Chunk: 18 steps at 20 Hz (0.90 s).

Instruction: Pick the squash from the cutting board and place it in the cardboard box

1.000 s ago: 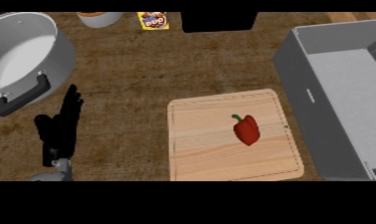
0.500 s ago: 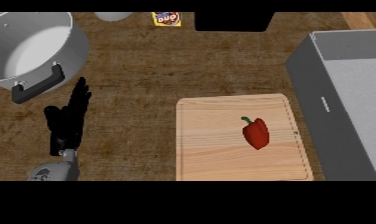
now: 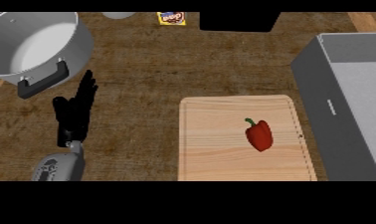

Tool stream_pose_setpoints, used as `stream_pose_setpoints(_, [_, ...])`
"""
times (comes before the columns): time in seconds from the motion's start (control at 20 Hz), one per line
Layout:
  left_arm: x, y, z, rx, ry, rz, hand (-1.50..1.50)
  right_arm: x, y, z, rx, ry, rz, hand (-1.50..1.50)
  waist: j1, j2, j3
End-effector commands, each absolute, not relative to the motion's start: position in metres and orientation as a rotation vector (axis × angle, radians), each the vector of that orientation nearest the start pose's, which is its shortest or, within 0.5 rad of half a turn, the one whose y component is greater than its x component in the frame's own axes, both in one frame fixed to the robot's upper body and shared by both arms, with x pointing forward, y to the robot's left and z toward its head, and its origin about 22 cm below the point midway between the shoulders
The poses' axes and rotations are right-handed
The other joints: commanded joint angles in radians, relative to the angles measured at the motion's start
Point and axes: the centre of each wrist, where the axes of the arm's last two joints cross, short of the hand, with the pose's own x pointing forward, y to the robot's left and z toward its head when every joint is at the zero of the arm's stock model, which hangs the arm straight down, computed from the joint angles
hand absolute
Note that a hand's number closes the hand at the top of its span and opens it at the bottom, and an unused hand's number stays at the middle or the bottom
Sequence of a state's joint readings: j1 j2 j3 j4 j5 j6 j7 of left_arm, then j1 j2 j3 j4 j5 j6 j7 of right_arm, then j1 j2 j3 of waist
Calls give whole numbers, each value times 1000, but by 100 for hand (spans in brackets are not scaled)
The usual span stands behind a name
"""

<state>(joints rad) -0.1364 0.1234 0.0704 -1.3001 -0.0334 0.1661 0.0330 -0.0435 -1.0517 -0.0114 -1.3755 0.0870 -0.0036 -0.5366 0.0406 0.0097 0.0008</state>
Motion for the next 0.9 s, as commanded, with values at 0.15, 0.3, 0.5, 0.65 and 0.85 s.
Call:
stream_pose_setpoints(0.15, [277,262,-22,299,-1396,35,0,294,-454,112,-516,-1661,1002,-150,-1,-1,1])
stream_pose_setpoints(0.3, [276,263,-22,290,-1396,37,0,302,-458,89,-412,-1738,909,-150,-6,-2,1])
stream_pose_setpoints(0.5, [272,271,-27,289,-1391,45,0,298,-474,88,-196,-1866,806,-150,-23,-4,1])
stream_pose_setpoints(0.65, [272,278,-21,288,-1395,43,0,290,-496,89,-76,-1888,625,-150,-26,-5,1])
stream_pose_setpoints(0.85, [257,268,-40,302,-1379,50,0,291,-521,113,-14,-1883,483,-150,-24,-4,1])
